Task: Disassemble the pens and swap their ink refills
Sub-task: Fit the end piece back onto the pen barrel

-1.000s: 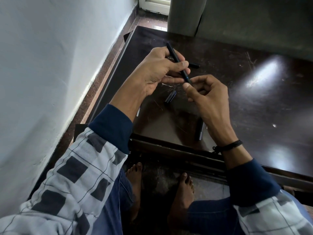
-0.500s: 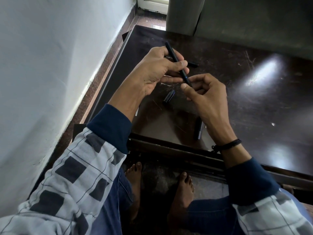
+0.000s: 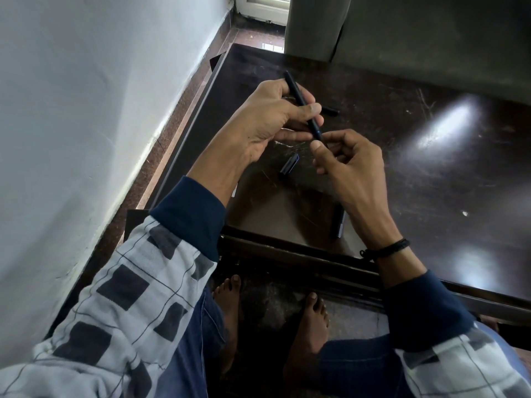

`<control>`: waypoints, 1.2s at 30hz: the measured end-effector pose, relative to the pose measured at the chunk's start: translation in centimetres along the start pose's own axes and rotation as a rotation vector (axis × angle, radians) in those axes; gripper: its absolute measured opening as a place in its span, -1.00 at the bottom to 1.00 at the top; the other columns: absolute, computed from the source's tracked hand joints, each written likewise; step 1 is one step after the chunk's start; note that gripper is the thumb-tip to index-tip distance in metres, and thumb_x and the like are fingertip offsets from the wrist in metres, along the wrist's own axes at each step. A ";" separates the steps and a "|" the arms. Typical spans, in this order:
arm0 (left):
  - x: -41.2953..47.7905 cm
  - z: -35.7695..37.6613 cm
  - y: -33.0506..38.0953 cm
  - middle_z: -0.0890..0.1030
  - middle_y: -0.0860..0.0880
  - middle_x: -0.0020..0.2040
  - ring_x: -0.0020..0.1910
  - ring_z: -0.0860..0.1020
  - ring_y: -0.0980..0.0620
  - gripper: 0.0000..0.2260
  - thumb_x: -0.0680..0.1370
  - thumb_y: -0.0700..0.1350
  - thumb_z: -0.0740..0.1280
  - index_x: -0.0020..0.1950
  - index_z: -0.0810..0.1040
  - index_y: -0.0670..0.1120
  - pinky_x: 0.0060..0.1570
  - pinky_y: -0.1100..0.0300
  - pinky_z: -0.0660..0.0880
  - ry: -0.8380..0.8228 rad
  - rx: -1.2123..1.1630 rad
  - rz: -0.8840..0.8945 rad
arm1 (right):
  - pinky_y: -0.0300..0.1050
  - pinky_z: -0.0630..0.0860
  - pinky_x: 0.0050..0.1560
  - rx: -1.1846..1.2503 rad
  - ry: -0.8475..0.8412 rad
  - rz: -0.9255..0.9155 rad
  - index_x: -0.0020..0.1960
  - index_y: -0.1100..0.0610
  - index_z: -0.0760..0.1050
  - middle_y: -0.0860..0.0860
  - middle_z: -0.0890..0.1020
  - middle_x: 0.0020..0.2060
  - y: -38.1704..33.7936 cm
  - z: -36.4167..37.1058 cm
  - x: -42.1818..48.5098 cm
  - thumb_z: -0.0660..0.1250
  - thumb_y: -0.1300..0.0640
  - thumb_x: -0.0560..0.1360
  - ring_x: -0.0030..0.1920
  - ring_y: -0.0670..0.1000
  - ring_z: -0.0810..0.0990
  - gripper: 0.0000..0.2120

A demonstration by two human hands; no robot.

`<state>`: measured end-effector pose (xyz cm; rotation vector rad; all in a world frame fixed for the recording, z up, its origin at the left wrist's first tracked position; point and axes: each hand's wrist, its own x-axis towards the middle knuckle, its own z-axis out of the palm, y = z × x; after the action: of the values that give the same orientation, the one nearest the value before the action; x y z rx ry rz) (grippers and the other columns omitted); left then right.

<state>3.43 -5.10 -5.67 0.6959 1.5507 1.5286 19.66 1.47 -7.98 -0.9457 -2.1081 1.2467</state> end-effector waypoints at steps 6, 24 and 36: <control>0.0 0.0 0.0 0.74 -0.14 -0.11 -0.03 0.75 -0.10 -0.90 0.58 -0.26 0.44 0.03 0.55 -0.14 -0.06 0.06 0.67 -0.003 0.001 0.001 | 0.12 0.67 -0.02 -0.008 0.012 0.008 0.11 0.01 0.59 0.01 0.71 -0.22 0.1 -0.1 -0.1 0.44 0.04 0.60 -0.21 -0.01 0.70 -0.88; 0.1 -0.1 0.0 0.74 -0.15 -0.10 -0.01 0.75 -0.10 -0.88 0.58 -0.27 0.44 0.05 0.54 -0.14 -0.07 0.08 0.67 -0.004 -0.010 -0.002 | 0.10 0.68 -0.01 0.008 0.018 0.043 -0.02 -0.02 0.62 -0.03 0.72 -0.27 0.4 -0.1 0.2 0.40 0.06 0.62 -0.21 -0.07 0.71 -0.95; 0.0 -0.3 0.0 0.74 -0.15 -0.09 0.00 0.75 -0.10 -0.89 0.59 -0.26 0.43 0.07 0.55 -0.16 -0.02 0.03 0.68 0.008 0.012 0.011 | 0.13 0.67 -0.02 -0.093 -0.046 0.030 0.10 -0.12 0.55 -0.04 0.69 -0.11 0.1 -0.1 0.0 0.48 -0.05 0.55 -0.13 0.01 0.69 -0.83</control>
<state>3.20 -5.20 -5.67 0.7071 1.5656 1.5325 19.77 1.50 -8.04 -1.0010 -2.2118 1.2057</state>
